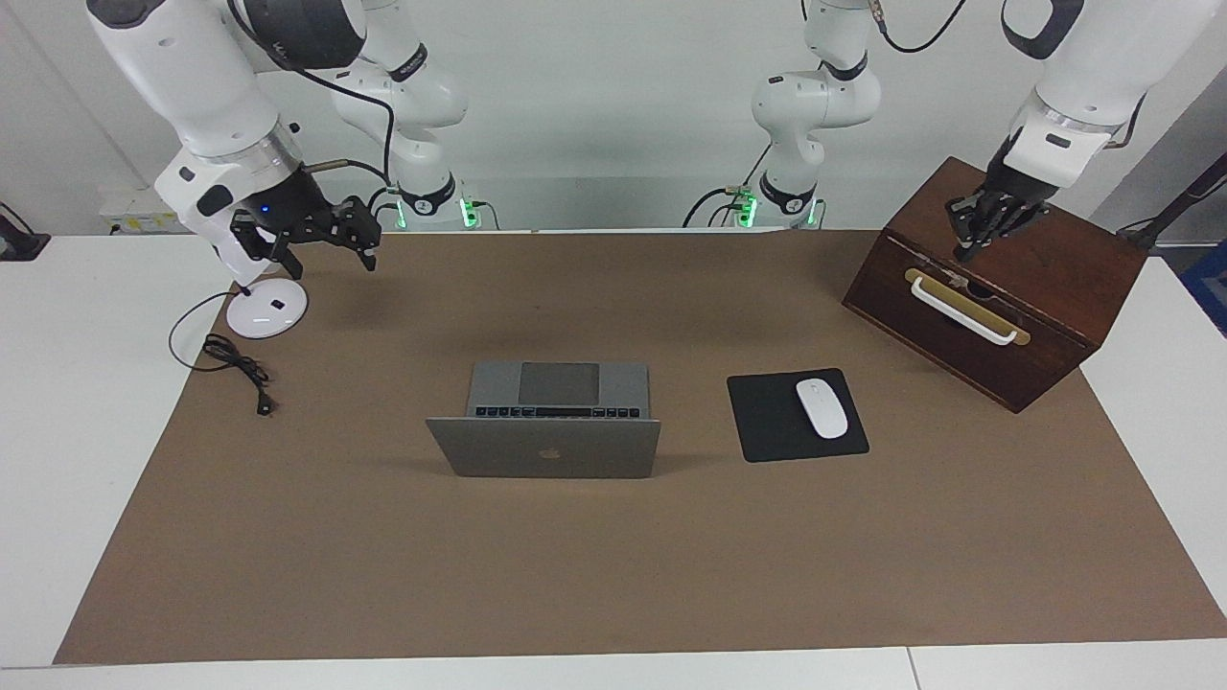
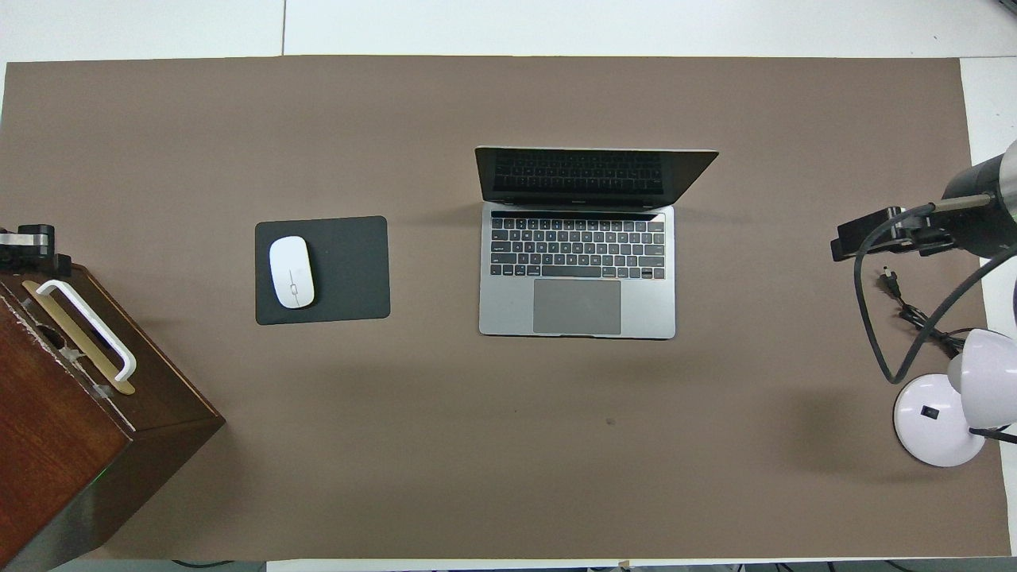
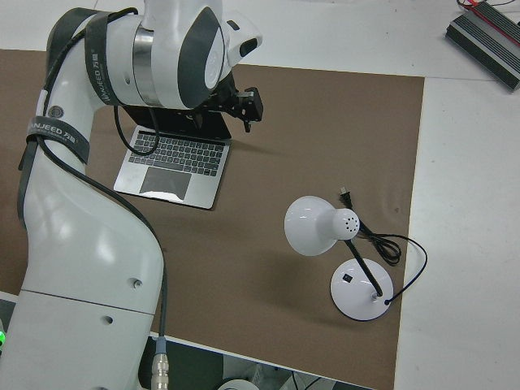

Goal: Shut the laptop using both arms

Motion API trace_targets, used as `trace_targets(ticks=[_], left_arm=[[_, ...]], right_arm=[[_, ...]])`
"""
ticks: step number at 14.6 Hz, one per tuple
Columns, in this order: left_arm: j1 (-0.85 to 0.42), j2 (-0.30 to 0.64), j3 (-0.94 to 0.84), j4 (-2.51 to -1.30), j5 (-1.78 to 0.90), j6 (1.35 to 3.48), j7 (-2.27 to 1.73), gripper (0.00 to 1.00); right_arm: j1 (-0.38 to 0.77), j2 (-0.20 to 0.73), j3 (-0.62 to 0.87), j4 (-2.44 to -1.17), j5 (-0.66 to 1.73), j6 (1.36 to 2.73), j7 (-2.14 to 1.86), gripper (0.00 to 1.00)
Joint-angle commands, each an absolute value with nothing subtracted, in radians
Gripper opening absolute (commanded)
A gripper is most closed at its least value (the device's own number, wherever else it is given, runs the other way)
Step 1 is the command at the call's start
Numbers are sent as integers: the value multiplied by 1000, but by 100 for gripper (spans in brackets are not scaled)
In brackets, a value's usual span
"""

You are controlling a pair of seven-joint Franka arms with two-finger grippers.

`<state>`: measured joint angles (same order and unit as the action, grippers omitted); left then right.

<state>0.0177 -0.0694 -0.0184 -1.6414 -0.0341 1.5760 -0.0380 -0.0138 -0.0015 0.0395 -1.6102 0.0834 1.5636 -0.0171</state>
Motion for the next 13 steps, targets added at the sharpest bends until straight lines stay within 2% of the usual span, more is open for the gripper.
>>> trace_targets(ticks=[1, 4, 8, 13], left_arm=[[18, -92, -21, -1666, -34, 1589, -41, 0], [6, -123, -28, -1756, -37, 1701, -40, 0], [-49, -210, -29, -1966, -86, 1946, -41, 0], [-182, -319, -29, -2227, -120, 2250, -44, 0]], right_arm=[[-14, 5, 43, -1600, 81, 1575, 5, 100], [-15, 6, 44, -1600, 89, 1586, 2, 100], [-17, 8, 48, -1600, 104, 1595, 3, 93], [-17, 11, 49, -1608, 173, 1661, 70, 93]])
